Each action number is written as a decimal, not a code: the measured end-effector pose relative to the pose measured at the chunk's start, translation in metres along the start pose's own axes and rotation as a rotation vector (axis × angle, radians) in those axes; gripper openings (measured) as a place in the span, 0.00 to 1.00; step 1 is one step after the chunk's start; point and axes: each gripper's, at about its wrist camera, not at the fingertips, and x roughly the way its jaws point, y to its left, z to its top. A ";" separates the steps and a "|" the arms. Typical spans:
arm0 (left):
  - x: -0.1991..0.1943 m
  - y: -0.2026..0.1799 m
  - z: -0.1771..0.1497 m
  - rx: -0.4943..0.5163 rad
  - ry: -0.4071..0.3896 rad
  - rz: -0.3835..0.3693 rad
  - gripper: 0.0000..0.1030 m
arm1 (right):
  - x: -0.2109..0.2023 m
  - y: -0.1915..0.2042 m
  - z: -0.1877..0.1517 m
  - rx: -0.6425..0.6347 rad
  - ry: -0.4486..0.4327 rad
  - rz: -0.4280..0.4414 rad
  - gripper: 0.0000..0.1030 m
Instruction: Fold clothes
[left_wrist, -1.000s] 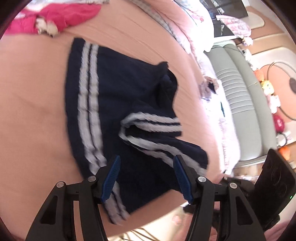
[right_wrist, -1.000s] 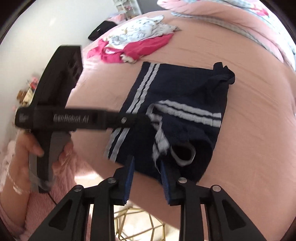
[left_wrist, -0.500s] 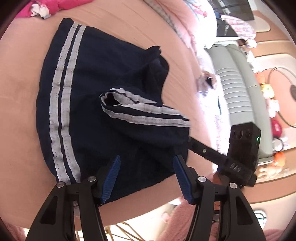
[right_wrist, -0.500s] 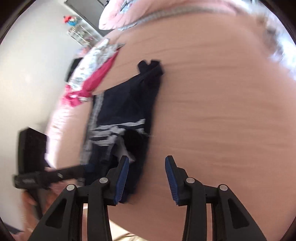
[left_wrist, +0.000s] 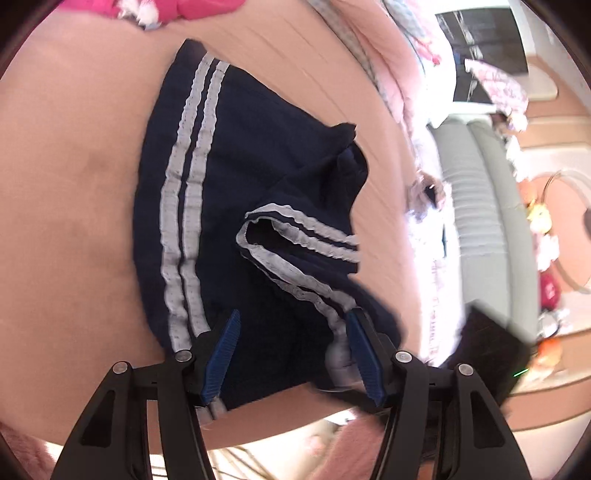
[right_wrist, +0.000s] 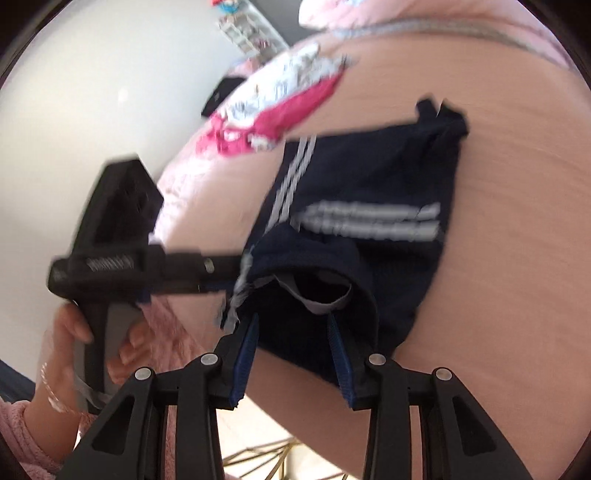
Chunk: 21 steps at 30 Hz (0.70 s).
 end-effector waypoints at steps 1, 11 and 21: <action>0.000 0.001 0.001 -0.009 -0.003 -0.025 0.55 | 0.007 0.000 -0.003 0.002 0.022 -0.007 0.37; 0.006 -0.001 -0.002 -0.052 0.017 -0.061 0.70 | 0.005 0.007 -0.015 -0.017 -0.017 -0.043 0.37; 0.026 -0.025 -0.010 0.150 0.100 0.250 0.13 | -0.022 0.003 -0.020 -0.034 -0.011 -0.085 0.37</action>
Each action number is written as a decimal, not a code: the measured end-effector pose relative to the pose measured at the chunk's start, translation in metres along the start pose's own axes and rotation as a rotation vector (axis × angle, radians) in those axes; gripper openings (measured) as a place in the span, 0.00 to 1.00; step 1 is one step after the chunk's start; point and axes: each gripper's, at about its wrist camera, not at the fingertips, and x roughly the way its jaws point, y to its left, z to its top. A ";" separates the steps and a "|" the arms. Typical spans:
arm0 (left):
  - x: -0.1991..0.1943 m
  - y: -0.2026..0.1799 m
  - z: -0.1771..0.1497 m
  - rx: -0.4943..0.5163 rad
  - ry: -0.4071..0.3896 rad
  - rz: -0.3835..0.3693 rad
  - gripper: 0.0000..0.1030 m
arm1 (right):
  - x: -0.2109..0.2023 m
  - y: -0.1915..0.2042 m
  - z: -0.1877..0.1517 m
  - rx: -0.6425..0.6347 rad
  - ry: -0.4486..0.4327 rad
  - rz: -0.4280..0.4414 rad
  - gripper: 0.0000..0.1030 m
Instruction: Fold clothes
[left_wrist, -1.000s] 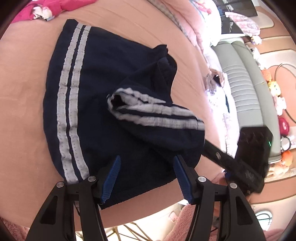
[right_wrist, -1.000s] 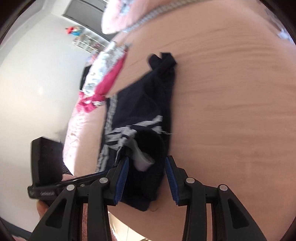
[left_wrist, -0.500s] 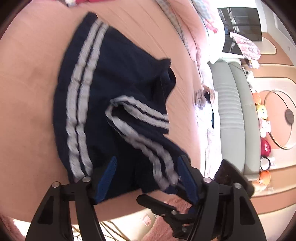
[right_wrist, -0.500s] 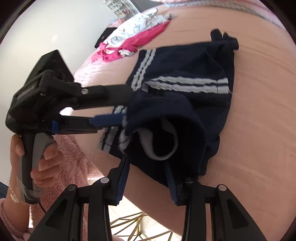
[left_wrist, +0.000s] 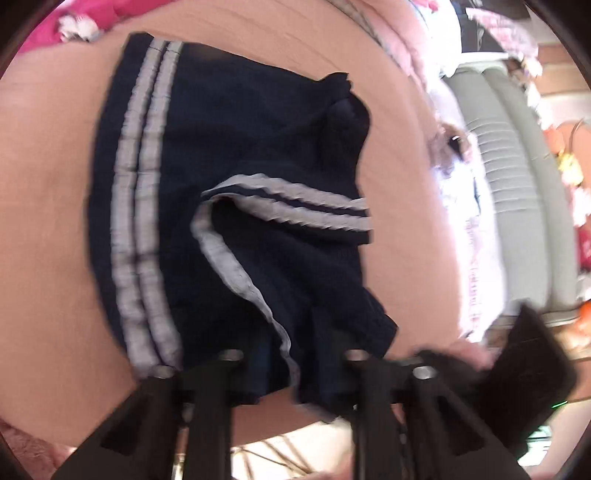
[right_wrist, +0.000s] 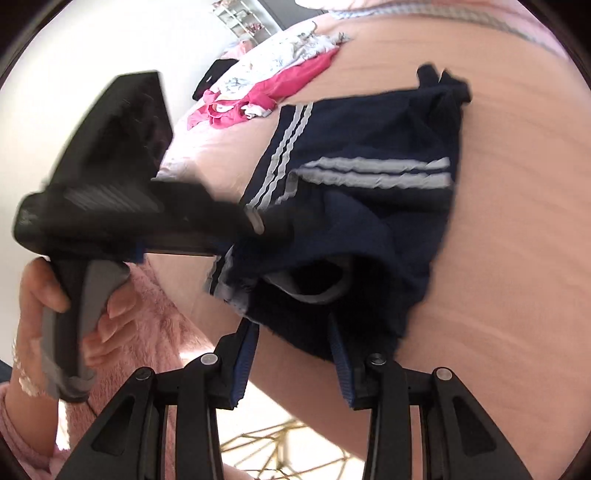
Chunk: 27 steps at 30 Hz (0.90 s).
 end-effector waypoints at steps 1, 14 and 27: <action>-0.003 0.006 -0.001 -0.013 -0.005 -0.006 0.13 | -0.012 -0.003 -0.001 -0.001 -0.021 -0.018 0.37; -0.014 0.030 -0.021 -0.062 0.024 -0.116 0.51 | 0.009 -0.032 0.015 0.172 -0.061 -0.155 0.37; -0.051 0.016 0.001 0.098 -0.062 -0.081 0.04 | -0.005 -0.034 0.038 0.151 -0.117 -0.171 0.37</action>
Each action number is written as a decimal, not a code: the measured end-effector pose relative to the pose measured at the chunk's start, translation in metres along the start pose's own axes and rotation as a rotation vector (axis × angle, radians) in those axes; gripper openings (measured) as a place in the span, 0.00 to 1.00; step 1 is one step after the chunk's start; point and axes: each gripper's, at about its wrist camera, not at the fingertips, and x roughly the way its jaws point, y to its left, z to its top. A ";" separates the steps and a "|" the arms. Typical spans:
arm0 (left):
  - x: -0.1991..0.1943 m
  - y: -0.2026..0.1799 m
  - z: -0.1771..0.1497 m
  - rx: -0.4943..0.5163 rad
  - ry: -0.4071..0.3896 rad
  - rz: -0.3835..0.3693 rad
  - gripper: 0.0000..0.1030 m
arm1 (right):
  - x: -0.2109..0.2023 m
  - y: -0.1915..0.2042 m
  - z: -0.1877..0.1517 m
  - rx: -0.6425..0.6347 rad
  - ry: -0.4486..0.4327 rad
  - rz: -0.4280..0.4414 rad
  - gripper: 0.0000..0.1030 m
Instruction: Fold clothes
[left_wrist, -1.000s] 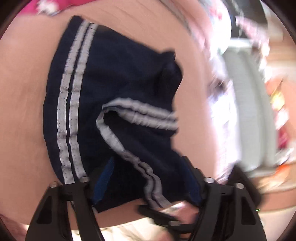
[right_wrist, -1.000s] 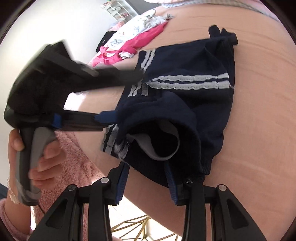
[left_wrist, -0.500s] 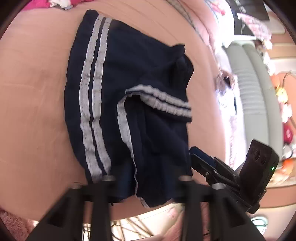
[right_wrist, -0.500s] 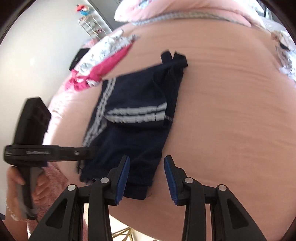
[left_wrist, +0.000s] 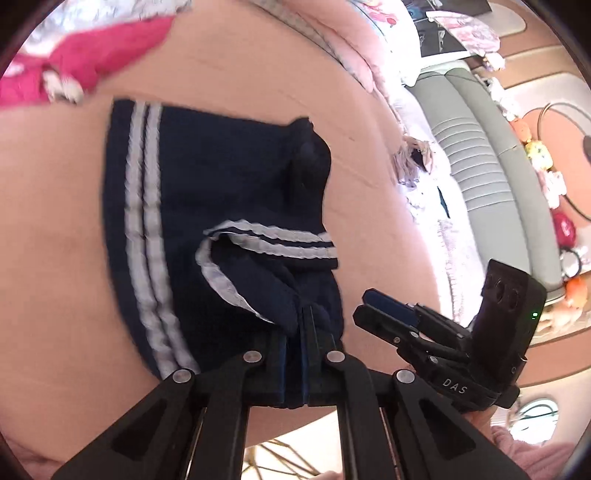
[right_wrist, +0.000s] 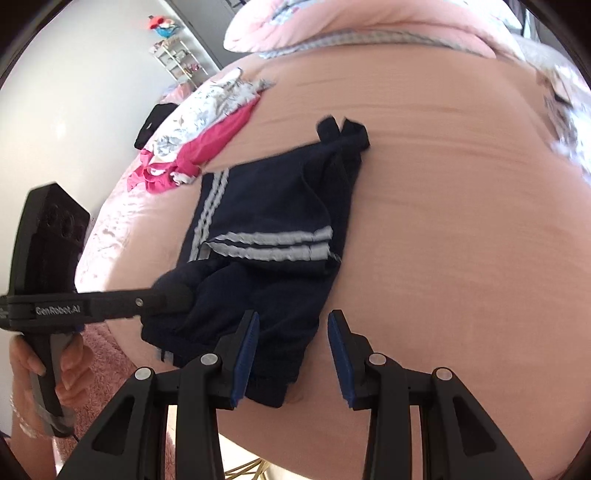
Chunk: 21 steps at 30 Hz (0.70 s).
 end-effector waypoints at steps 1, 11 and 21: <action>0.001 -0.001 0.001 -0.003 0.003 0.020 0.04 | 0.001 0.005 0.003 -0.016 0.000 -0.002 0.37; 0.028 0.033 -0.036 -0.117 0.067 0.127 0.04 | 0.051 0.022 -0.019 -0.078 0.138 -0.082 0.37; 0.001 0.017 -0.018 -0.052 0.005 0.144 0.04 | 0.014 0.010 -0.020 0.003 0.019 0.008 0.37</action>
